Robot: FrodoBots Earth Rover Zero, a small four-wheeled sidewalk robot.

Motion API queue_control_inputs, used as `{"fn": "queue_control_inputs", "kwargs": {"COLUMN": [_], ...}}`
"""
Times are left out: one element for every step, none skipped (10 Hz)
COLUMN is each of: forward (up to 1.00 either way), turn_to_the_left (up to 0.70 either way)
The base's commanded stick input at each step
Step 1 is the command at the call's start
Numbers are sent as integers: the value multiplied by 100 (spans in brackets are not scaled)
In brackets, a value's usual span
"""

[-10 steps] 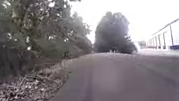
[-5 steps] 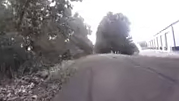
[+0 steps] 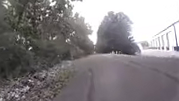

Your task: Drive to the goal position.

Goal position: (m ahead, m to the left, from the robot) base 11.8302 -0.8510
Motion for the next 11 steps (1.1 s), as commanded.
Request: {"fn": "queue_control_inputs", "kwargs": {"forward": [70, 70, 70, 70, 70, 70, 70, 70, 70, 70, 70], "turn_to_the_left": [1, 1, -2, -16, -29, -34, -13, 0, 1, 1, 1]}}
